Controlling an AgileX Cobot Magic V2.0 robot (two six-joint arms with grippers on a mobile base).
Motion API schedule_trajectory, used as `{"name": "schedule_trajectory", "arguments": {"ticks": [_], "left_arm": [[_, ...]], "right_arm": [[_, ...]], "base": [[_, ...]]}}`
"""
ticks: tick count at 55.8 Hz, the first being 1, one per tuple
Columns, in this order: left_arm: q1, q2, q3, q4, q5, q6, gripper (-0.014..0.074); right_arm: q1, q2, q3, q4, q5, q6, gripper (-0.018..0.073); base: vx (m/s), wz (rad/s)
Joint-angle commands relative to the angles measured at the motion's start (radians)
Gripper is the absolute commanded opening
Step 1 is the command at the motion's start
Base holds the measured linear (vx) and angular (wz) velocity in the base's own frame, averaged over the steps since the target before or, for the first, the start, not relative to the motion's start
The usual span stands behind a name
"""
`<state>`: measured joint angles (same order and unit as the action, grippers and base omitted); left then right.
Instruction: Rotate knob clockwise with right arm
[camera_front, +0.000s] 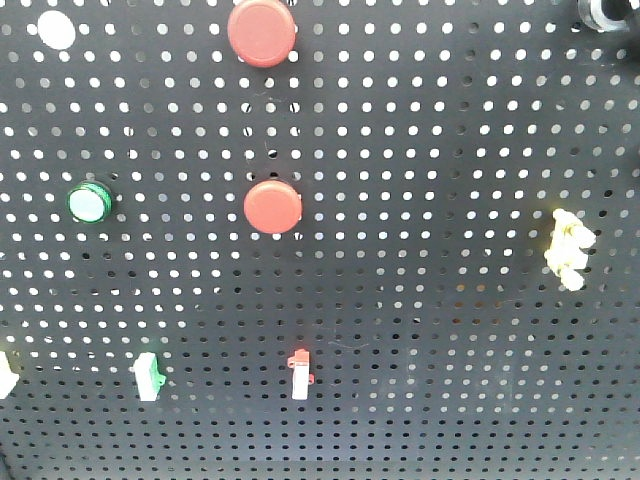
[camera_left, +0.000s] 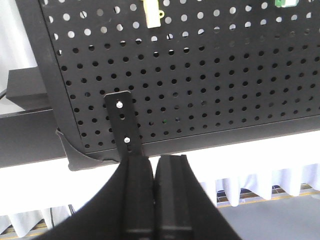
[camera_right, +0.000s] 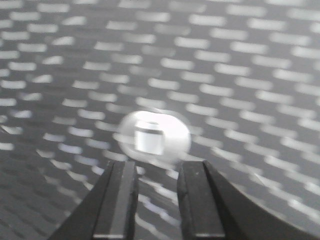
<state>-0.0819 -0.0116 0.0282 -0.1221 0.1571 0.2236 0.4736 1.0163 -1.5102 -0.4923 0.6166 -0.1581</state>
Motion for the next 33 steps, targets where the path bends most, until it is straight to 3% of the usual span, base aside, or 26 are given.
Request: {"name": "schedule_trajectory", "arguments": {"ticks": [1, 14, 33], "left_arm": [[-0.008, -0.017, 0.033, -0.006, -0.085, -0.002, -0.0006], [-0.008, -0.017, 0.033, -0.006, -0.085, -0.002, -0.0006], [-0.008, -0.017, 0.033, -0.006, -0.085, -0.002, -0.0006]], "right_arm": [[0.004, 0.024, -0.087, -0.021, 0.043, -0.031, 0.0303], [0.004, 0.072, -0.117, 0.101, 0.047, -0.155, 0.0303], [0.003, 0.078, -0.117, 0.076, -0.006, -0.134, 0.0276]], "base": [[0.0, 0.0], [0.0, 0.0], [0.0, 0.0]]}}
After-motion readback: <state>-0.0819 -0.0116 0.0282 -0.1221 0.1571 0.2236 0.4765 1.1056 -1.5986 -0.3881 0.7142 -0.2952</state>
